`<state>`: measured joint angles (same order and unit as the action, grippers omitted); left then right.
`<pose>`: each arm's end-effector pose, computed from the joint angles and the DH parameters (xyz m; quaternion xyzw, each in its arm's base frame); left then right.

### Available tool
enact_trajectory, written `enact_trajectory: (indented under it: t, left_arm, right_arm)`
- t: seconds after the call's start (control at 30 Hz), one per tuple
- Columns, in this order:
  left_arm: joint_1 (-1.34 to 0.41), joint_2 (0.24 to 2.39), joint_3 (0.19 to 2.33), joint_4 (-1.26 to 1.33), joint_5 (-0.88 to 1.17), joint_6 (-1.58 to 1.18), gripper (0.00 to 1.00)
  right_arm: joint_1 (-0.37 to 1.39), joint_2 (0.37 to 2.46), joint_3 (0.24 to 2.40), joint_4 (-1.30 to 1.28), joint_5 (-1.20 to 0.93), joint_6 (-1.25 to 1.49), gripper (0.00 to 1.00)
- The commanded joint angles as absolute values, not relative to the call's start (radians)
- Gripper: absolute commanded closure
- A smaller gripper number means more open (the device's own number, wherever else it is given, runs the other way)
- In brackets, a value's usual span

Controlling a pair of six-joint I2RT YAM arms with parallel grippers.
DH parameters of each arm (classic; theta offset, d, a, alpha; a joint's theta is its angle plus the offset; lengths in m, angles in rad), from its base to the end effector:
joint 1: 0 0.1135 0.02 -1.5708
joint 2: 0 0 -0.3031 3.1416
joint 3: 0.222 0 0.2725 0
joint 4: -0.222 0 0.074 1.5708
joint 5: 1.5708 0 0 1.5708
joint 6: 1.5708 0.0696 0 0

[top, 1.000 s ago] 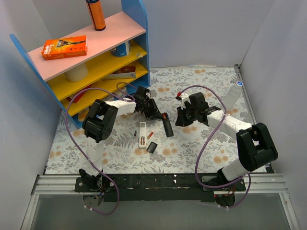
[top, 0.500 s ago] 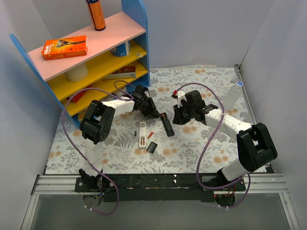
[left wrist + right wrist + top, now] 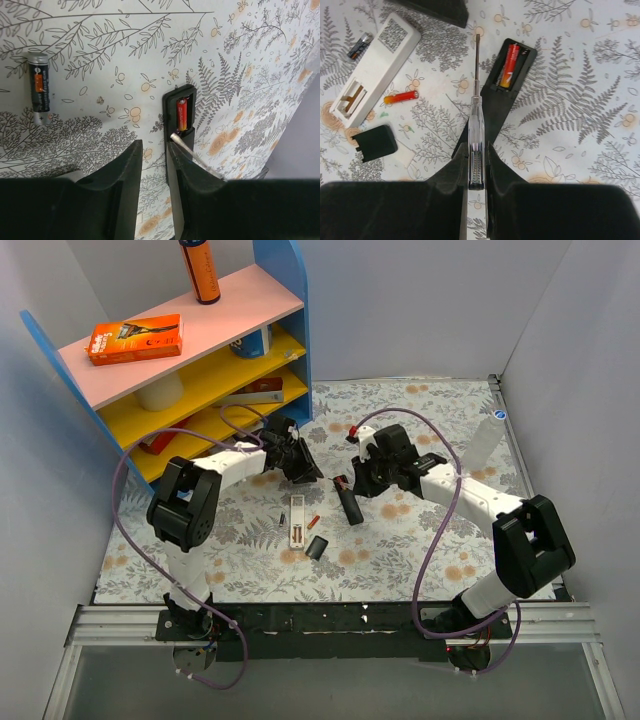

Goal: Unload the batteries from the remote control

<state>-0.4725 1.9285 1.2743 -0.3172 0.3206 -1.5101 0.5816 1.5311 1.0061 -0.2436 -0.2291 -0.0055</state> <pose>0.3930 -0.2255 0.1676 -0.4267 0.8424 -0.3274 0.0320 0.3005 0.2165 0.2365 -0.3074 0.8626 0.2111 0.3420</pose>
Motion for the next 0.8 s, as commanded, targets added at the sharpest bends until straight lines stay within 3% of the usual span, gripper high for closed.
enact_trajectory:
  t: [0.0, 0.4, 0.77]
  left_arm:
    - [-0.468, 1.813, 1.250, -0.310, 0.295, -1.453, 0.73]
    - [-0.466, 1.795, 1.224, -0.301, 0.304, -1.443, 0.73]
    - [-0.466, 1.787, 1.201, -0.287, 0.305, -1.447, 0.73]
  right_arm:
    - [0.581, 1.539, 1.081, -0.307, -0.109, -0.023, 0.99]
    - [0.581, 1.562, 1.092, -0.373, -0.017, -0.060, 0.99]
    - [0.580, 1.611, 1.089, -0.367, -0.081, -0.074, 0.99]
